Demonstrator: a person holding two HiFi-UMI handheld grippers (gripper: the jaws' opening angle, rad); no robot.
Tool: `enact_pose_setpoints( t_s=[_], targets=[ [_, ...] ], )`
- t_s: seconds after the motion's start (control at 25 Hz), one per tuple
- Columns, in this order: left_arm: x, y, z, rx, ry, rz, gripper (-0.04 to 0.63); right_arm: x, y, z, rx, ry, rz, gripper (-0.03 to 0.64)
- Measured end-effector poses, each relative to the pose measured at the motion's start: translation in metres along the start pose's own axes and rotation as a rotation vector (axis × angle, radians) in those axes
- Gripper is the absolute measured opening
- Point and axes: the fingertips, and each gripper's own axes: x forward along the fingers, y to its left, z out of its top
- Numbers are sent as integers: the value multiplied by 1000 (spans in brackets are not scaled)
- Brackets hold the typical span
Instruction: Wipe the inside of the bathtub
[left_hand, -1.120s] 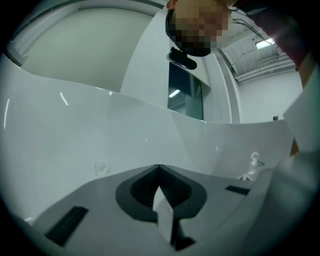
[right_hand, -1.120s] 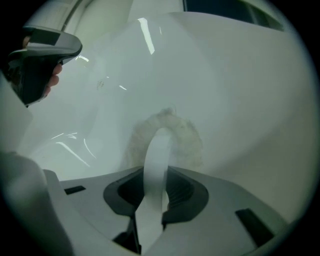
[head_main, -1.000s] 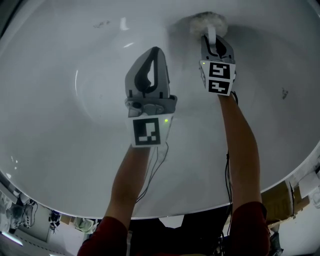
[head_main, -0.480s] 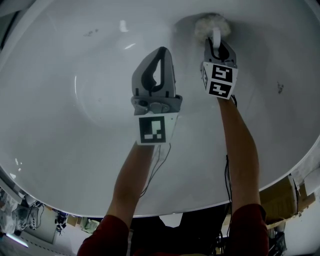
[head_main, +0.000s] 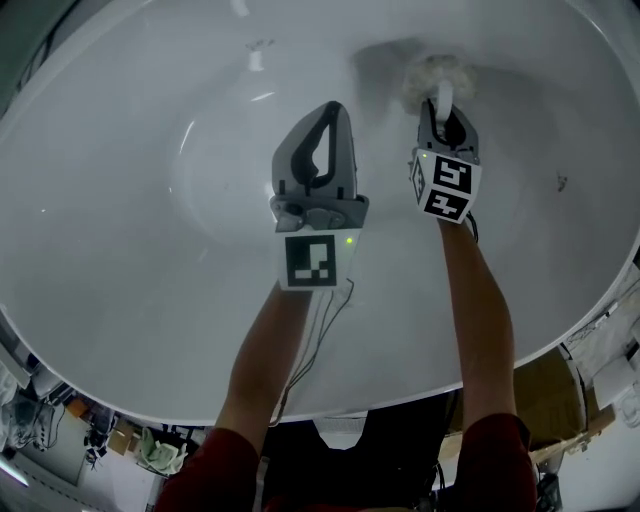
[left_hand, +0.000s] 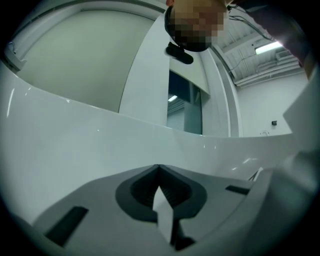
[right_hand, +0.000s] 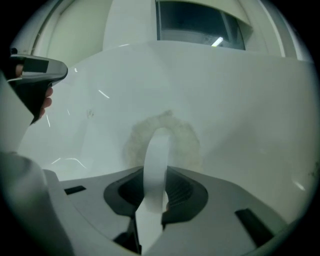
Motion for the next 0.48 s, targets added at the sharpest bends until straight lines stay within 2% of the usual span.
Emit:
enact_pose_setpoints(
  t_s=[0.16,0.48],
  targets=[
    [-18,8,15,-7,-30,36,15,-20,20,23,-15,-52,31,93],
    [-99,115,80,5,-86,139,15,-72,163,106,-45,-158,139,94]
  ],
)
